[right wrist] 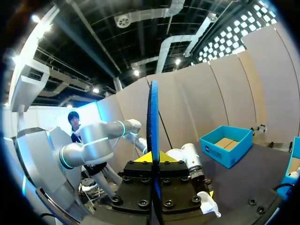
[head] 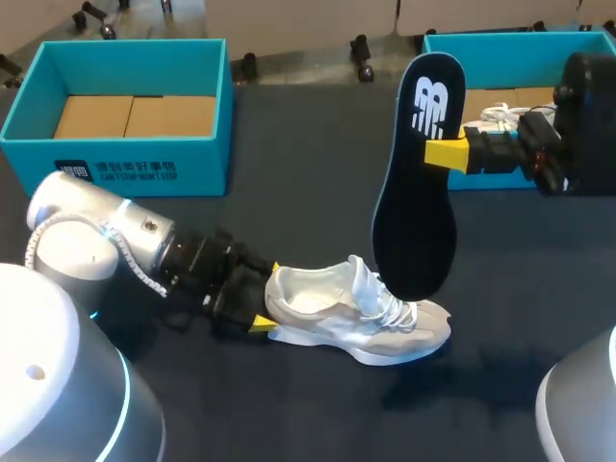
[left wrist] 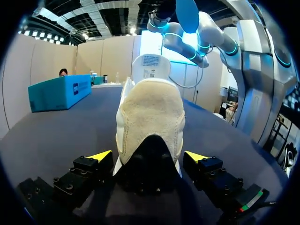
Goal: Take the shoe out of the shoebox, open the shoe tongue, remove and reinsert the insole, then place the shoe into the shoebox
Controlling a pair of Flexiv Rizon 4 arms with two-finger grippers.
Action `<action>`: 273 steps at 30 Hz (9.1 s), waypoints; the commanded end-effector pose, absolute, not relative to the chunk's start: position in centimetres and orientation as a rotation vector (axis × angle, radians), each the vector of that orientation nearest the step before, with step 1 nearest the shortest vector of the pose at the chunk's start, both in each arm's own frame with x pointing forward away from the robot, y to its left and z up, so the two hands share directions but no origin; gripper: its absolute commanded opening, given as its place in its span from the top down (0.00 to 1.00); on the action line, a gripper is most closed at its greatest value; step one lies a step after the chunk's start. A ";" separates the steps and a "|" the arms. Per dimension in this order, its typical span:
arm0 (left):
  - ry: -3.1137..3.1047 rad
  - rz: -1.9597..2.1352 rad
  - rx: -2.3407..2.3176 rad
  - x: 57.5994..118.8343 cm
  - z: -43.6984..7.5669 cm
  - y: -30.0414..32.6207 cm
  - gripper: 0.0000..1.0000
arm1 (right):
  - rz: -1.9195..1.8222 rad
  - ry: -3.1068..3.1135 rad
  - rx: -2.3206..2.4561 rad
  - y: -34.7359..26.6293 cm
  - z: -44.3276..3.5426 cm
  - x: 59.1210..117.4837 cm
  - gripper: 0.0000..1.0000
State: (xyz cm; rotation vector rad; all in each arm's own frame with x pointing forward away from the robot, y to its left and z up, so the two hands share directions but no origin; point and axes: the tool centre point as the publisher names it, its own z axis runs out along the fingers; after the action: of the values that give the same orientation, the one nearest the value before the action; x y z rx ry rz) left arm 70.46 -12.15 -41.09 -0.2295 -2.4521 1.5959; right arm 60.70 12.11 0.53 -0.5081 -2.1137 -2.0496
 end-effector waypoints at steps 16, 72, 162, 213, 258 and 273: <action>-2.693 1.322 -0.329 70.2 -38.3 -10.2 0.00 | -2.057 -2.114 -0.522 11.9 0.3 60.0 1.00; -3.179 0.443 -0.392 71.4 -37.1 -10.5 0.00 | -2.057 -2.114 -0.522 11.9 0.3 60.0 1.00; -3.143 0.249 -0.384 73.4 -38.1 -20.5 1.00 | -2.057 -2.114 -0.522 11.9 0.3 60.0 1.00; -2.899 0.388 -1.754 69.8 -30.0 -15.8 1.00 | -2.057 -2.114 -0.522 11.9 0.3 60.0 1.00; -2.235 0.261 -2.278 65.3 -32.3 -17.7 1.00 | -2.057 -2.114 -0.522 11.9 0.3 60.0 1.00; -2.198 0.265 -2.250 65.1 -35.3 -18.7 1.00 | -2.057 -2.114 -0.522 11.9 0.3 60.0 1.00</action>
State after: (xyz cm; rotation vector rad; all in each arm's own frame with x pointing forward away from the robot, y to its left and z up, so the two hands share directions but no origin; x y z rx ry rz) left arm 64.81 -17.99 -34.16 -2.2553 -2.2063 0.2566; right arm 60.63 12.09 0.54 -0.5103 -2.1140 -2.0497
